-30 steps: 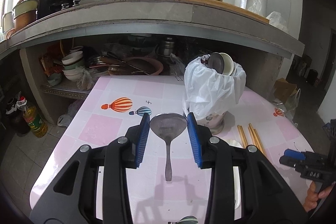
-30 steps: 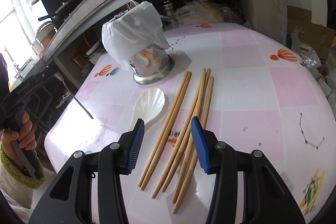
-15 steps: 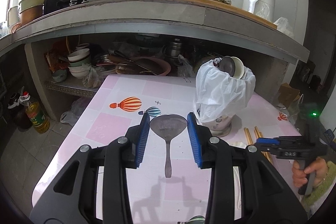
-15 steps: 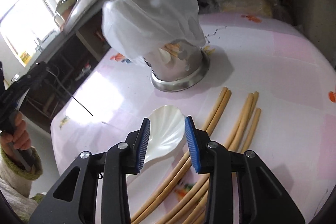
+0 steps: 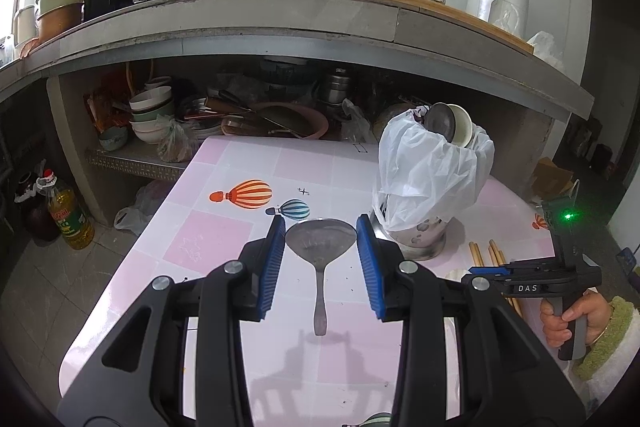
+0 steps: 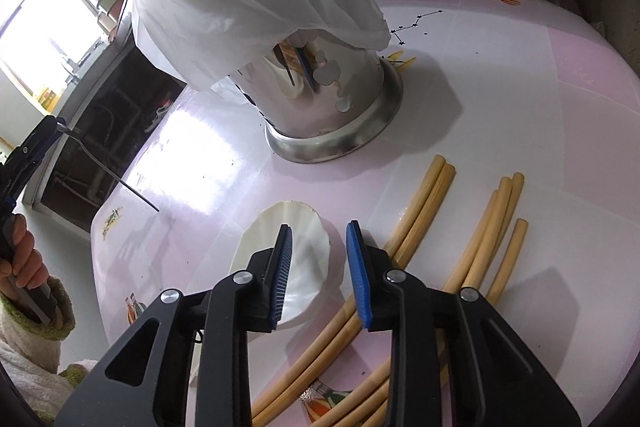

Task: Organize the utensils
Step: 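Grasp the white ceramic spoon with the right tool while the left tool holds the steel spoon, then lift the white spoon with the right tool while the left tool carries the steel spoon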

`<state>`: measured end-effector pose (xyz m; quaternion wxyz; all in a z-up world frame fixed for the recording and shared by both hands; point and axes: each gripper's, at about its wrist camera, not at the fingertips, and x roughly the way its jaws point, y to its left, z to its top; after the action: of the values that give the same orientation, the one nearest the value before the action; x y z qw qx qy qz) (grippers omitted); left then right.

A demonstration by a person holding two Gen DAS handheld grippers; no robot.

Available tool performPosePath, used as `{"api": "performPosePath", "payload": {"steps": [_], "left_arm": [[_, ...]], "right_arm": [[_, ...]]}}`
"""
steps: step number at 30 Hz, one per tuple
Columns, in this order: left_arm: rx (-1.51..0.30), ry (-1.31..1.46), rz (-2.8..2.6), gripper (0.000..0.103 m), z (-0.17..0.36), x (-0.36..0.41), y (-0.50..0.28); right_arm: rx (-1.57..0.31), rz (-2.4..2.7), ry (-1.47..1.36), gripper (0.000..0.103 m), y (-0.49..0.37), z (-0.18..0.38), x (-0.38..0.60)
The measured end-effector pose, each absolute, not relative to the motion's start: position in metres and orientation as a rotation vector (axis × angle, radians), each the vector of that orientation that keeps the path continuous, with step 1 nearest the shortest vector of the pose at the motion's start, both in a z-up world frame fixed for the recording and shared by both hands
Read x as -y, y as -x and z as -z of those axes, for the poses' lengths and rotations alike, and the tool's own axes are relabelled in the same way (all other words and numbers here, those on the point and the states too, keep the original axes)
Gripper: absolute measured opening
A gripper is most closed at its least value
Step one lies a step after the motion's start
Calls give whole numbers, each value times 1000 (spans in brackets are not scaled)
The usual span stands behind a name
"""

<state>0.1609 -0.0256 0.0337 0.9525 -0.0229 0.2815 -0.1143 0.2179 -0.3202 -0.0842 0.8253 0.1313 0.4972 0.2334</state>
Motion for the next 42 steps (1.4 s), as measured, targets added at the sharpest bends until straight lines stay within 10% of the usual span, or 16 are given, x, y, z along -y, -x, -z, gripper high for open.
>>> {"api": "performPosePath", "payload": {"steps": [42], "left_arm": [[-561, 44, 235, 35, -36, 25, -156]], "right_arm": [[-737, -349, -324, 3, -140, -7, 323]]}}
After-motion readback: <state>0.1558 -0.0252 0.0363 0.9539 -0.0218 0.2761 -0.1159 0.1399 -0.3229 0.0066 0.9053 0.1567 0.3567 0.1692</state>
